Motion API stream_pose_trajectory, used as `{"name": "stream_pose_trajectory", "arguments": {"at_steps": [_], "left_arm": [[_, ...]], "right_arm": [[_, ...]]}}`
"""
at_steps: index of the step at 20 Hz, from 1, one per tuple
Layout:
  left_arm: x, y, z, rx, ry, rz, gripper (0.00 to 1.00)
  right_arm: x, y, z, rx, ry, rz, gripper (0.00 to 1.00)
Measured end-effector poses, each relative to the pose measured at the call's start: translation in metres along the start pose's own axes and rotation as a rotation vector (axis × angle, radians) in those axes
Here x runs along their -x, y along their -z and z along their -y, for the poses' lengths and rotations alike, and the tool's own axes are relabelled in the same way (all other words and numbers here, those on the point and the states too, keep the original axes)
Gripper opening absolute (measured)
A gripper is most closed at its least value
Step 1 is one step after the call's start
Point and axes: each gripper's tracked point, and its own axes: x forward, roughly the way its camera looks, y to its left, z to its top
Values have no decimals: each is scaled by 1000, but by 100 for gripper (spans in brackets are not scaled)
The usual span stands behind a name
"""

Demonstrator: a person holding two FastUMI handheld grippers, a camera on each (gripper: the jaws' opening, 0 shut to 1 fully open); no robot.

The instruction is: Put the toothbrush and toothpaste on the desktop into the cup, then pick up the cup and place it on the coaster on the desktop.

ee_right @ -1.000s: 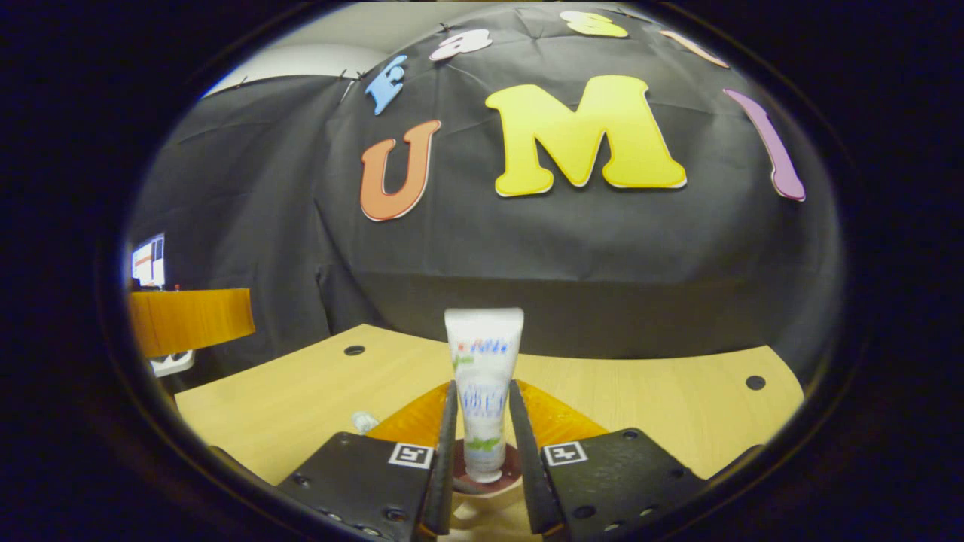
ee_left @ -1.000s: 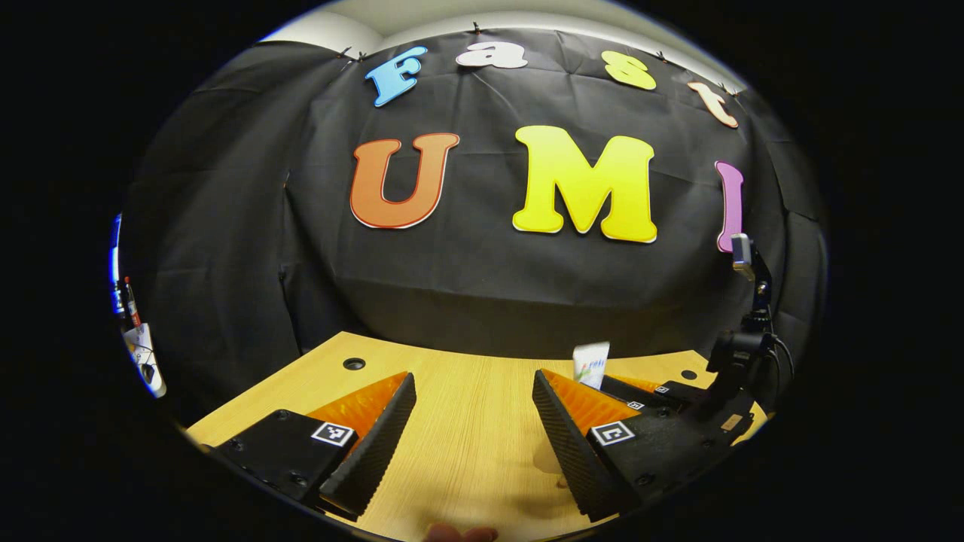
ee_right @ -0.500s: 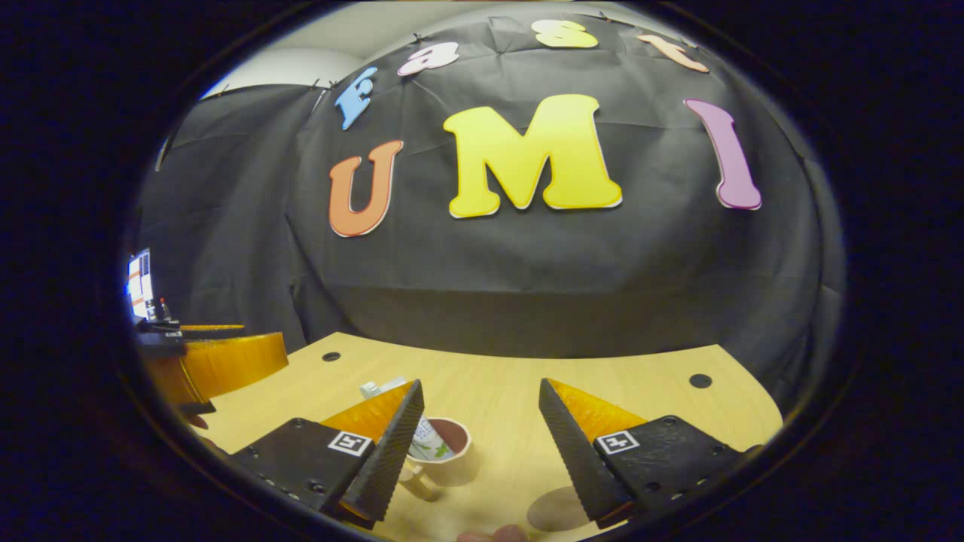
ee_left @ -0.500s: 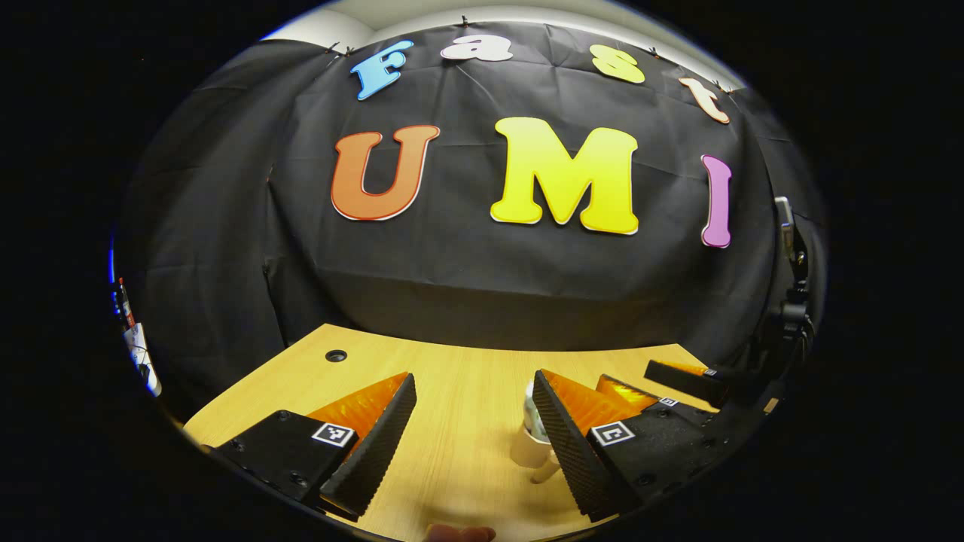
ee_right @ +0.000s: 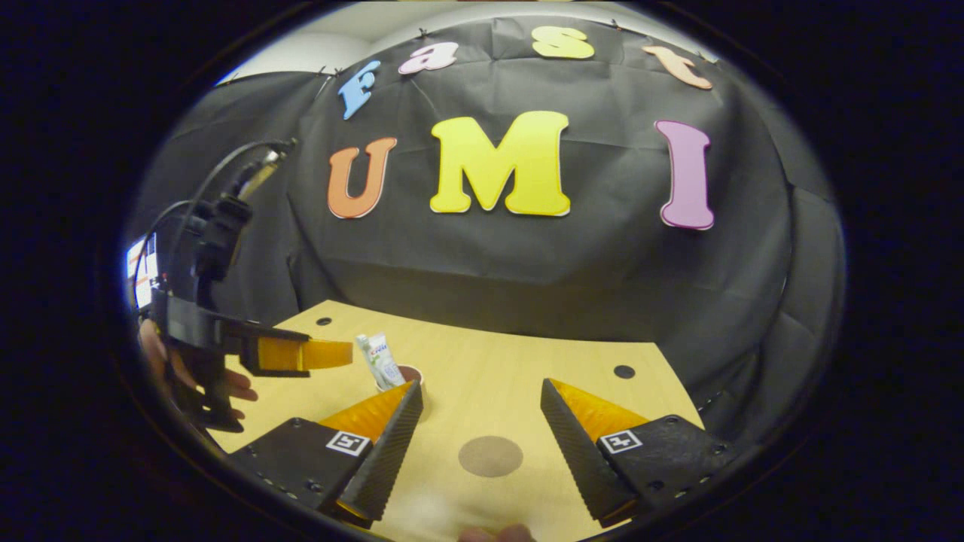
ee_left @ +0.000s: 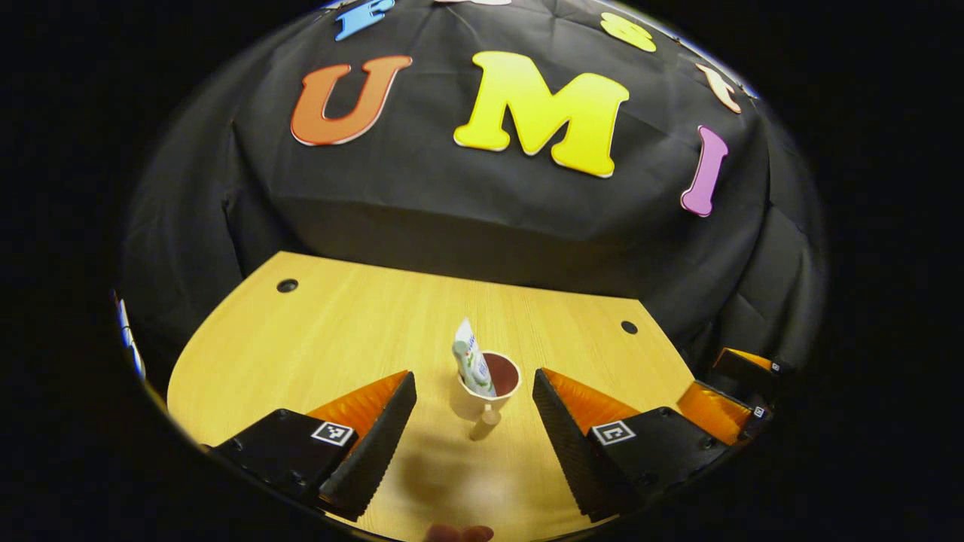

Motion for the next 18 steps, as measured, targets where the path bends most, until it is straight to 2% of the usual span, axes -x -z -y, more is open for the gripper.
{"name": "stream_pose_trajectory", "arguments": {"at_steps": [5,8,13,16,17,18], "left_arm": [[-29,32,5,39,17,-353,99],[-52,47,6,15,10,-526,99],[-73,71,9,-28,2,-707,100],[-75,76,4,-48,-14,-764,98],[-76,76,2,-54,-21,-776,94],[-76,75,1,-57,-20,-792,83]], "right_arm": [[24,-23,35,-23,41,13,95],[34,-29,57,-26,76,28,94],[38,-12,80,-48,111,-29,94],[37,-9,86,-60,121,-45,95],[37,-7,88,-63,124,-51,95],[36,-4,89,-70,122,-62,95]]}}
